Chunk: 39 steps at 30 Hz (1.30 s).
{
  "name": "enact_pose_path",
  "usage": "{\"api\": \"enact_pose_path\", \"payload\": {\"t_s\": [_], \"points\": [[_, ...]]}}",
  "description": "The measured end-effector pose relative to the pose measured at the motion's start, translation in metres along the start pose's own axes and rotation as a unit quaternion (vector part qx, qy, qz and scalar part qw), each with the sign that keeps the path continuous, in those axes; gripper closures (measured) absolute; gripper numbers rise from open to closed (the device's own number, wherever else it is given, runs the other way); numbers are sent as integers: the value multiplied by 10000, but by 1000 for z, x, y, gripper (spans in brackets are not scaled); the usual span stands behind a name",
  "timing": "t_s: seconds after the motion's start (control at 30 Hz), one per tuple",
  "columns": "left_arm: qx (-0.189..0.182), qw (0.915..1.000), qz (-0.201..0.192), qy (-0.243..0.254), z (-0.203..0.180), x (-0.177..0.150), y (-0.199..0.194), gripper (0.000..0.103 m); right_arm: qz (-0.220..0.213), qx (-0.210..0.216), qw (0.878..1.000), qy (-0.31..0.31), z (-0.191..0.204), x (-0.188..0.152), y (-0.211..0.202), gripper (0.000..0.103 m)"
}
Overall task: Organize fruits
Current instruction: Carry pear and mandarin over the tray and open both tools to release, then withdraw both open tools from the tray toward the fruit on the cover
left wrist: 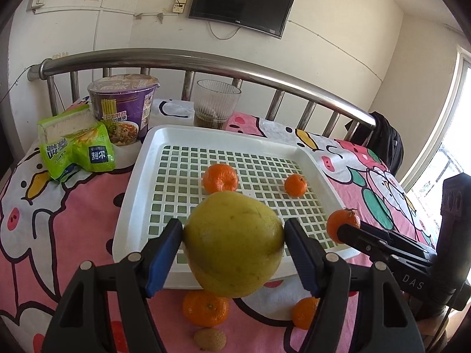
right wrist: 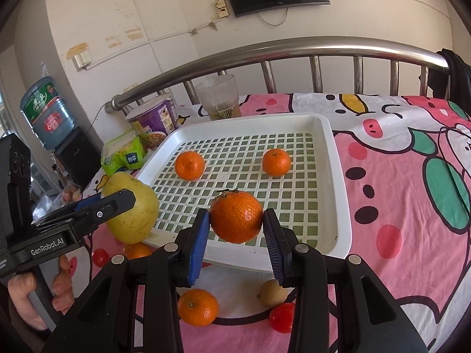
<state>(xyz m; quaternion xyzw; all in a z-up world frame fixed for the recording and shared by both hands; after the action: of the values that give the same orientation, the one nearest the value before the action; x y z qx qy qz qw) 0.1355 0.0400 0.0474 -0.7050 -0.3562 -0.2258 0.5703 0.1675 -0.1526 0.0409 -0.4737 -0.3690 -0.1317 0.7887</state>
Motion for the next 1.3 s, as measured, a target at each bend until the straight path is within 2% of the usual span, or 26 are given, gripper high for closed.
{"api": "enact_pose_path", "payload": {"t_s": [0.17,0.53,0.7,0.73,0.77,0.8,0.83,0.87,0.9,1.1,1.3], "points": [[49,9999,68,-87,4,8,17,33,155,-115,9997,154,-9,3,25,67],[201,9996,183,-43,0,8,43,34,395,-652,9971,5,-23,3,50,67],[199,9997,158,-17,0,8,43,31,354,-658,9972,15,-25,4,52,66],[169,9997,154,-78,1,8,41,27,336,-637,9974,-7,-24,4,51,62],[142,9997,110,-160,3,9,37,17,333,-566,9978,12,-24,4,50,48],[116,9997,21,-228,5,11,32,10,274,-490,9984,69,-24,4,47,39],[83,9995,-99,-283,7,12,25,9,135,-443,9989,116,-24,5,40,26],[55,9992,-223,-314,8,15,16,6,-52,-408,9991,129,-23,7,32,22],[47,9990,-303,-334,10,16,8,3,-176,-390,9990,114,-22,9,24,21],[-87,9961,-797,-362,15,17,-46,0,-683,-337,9971,76,-11,17,-19,15],[-63,9933,-1151,26,12,-1,-90,0,-1088,-257,9934,-274,7,11,-58,14]]}}
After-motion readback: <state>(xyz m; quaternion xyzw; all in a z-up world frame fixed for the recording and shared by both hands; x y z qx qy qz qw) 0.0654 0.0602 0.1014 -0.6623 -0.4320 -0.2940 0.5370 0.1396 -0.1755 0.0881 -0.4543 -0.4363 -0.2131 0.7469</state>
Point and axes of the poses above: each gripper's, at about its wrist camera, not at the fingertips, and y roughly the way its jaws point, z to its left, x to its top, the point moved 3 cm from there along y, roughly the way its jaws point, and after that the axes turned 2 degrees about x, right-handed, at the moved point
